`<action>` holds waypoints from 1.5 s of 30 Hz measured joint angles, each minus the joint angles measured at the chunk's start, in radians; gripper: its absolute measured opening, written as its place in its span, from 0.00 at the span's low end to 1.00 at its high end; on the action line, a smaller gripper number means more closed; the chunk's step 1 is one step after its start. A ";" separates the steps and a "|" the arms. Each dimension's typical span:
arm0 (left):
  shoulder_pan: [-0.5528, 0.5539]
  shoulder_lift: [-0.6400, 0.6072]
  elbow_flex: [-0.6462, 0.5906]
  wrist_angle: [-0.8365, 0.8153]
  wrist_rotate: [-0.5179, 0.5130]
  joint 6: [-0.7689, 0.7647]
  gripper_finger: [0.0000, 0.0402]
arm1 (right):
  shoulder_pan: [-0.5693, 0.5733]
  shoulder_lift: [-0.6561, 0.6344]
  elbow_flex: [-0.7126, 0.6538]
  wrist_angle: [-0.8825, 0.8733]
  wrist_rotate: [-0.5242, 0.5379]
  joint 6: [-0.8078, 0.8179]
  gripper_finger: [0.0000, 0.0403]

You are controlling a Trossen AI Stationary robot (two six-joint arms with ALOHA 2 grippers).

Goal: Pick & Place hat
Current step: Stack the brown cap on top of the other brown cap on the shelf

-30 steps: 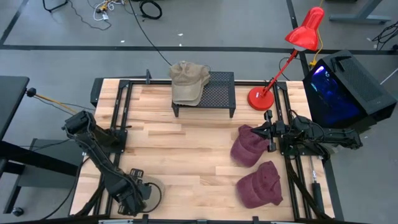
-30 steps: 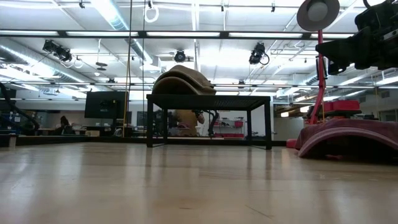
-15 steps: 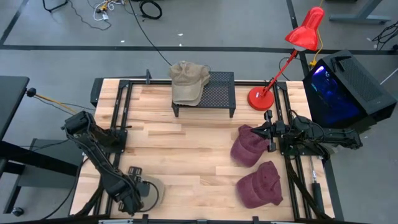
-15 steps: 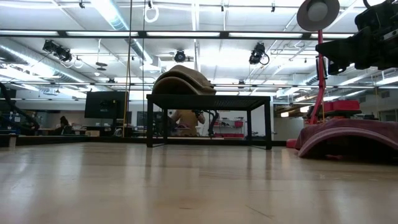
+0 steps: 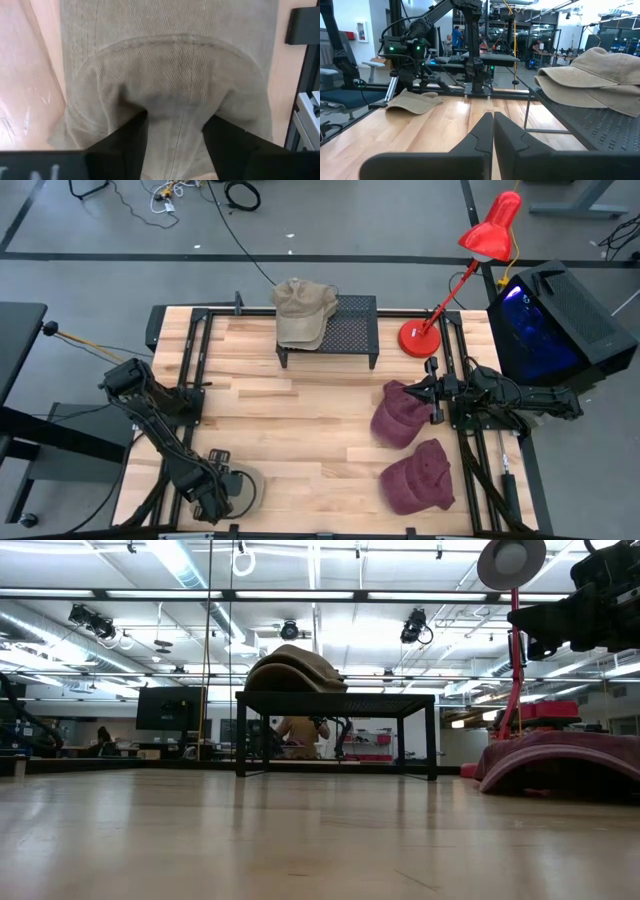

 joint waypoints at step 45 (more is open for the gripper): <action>0.081 0.000 0.243 -0.232 0.080 0.138 0.00 | 0.000 0.000 0.000 0.000 0.000 0.000 0.04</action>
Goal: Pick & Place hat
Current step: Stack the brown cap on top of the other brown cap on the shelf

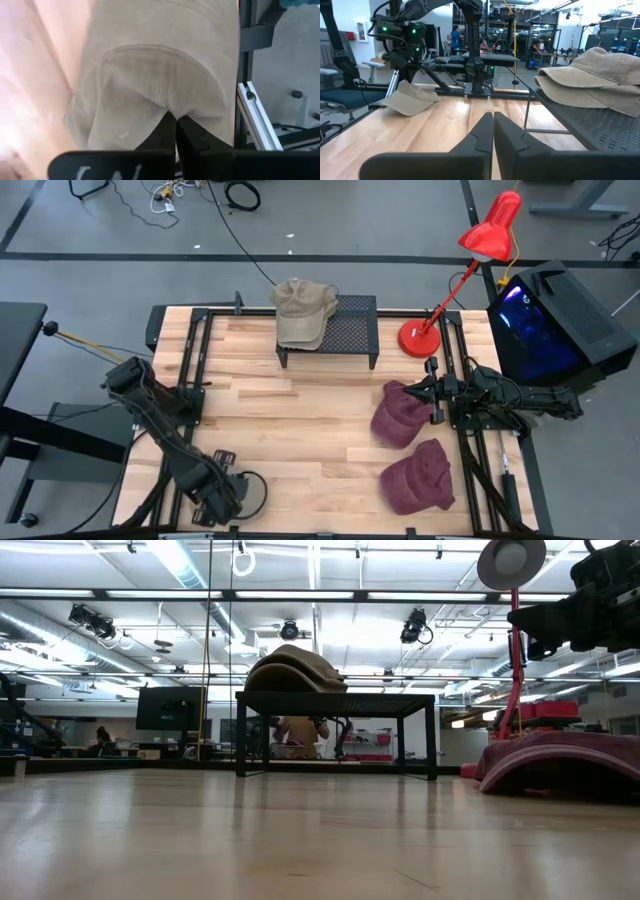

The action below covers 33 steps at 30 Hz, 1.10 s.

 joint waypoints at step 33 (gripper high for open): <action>0.387 0.000 0.519 -0.394 -0.361 0.493 0.00 | 0.000 0.000 0.000 0.000 0.000 0.000 0.04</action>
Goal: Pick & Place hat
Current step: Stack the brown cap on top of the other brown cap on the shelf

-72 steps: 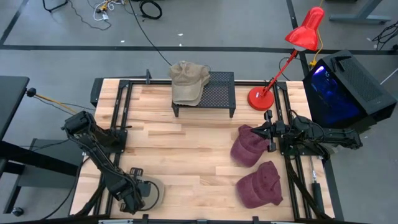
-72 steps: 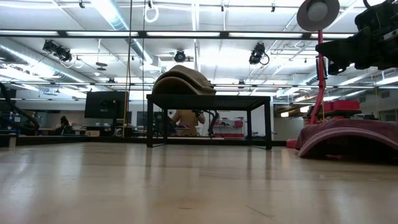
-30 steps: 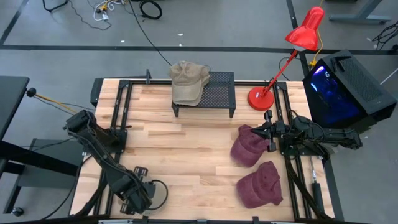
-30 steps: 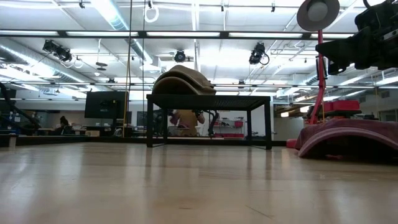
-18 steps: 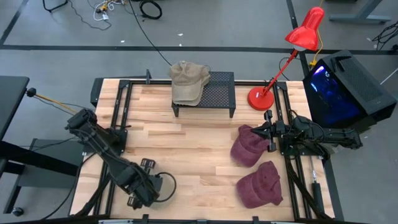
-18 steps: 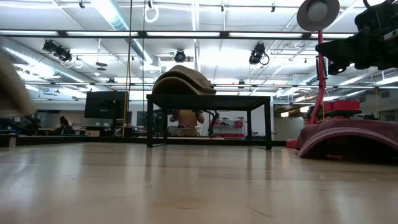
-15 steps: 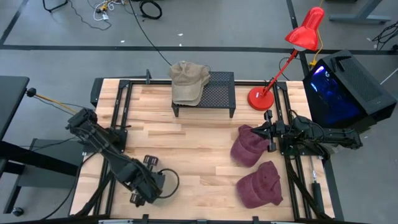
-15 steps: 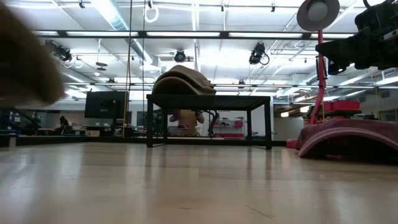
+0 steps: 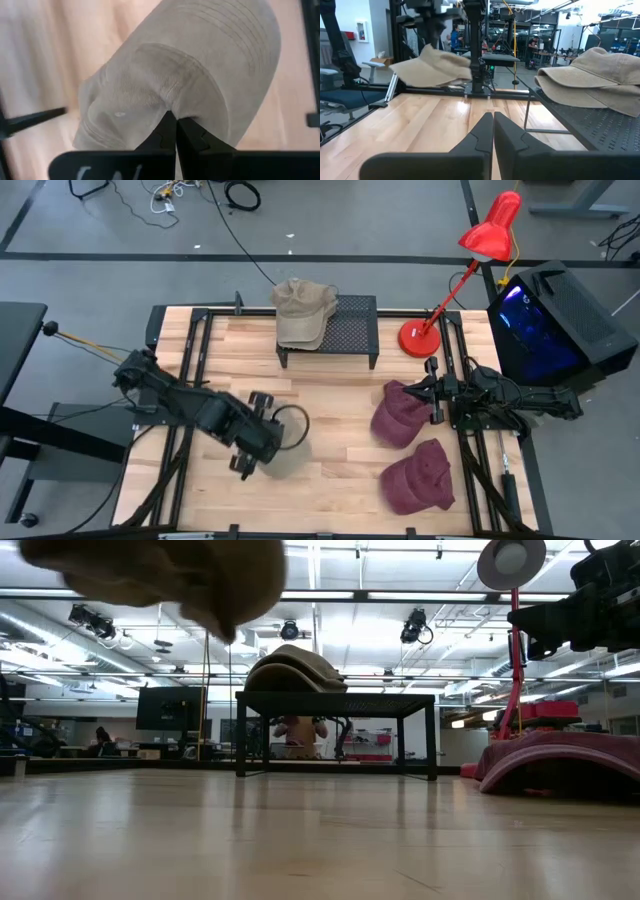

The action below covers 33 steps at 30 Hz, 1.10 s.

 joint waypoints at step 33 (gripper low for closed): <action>0.672 0.000 0.382 -0.033 -0.185 0.577 0.00 | 0.000 0.000 0.000 0.000 0.000 0.000 0.04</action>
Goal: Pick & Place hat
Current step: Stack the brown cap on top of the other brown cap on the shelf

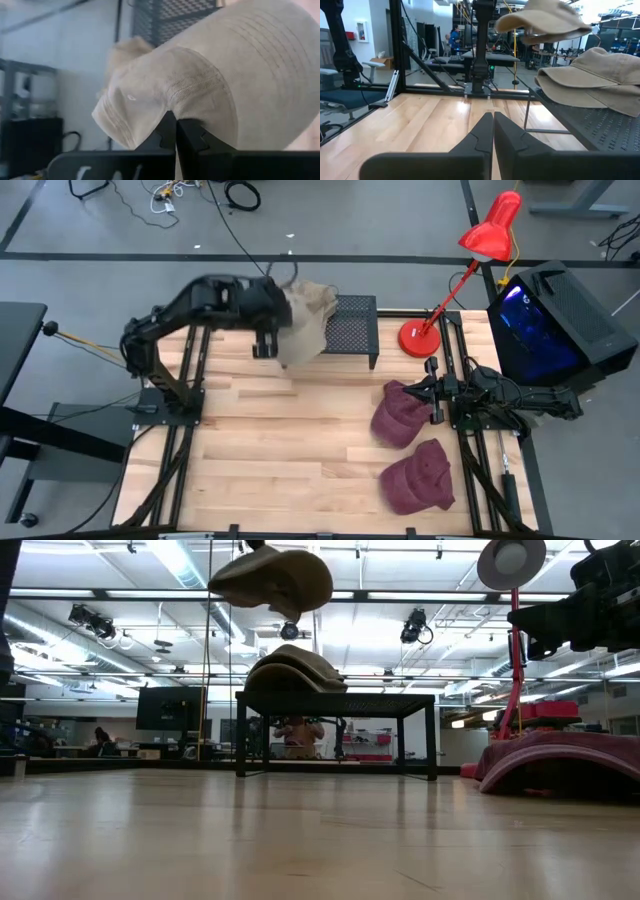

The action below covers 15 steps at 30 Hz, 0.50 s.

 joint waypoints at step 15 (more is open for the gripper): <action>0.273 0.000 0.005 0.204 0.130 0.527 0.00 | 0.000 0.000 0.000 0.000 0.000 0.000 0.04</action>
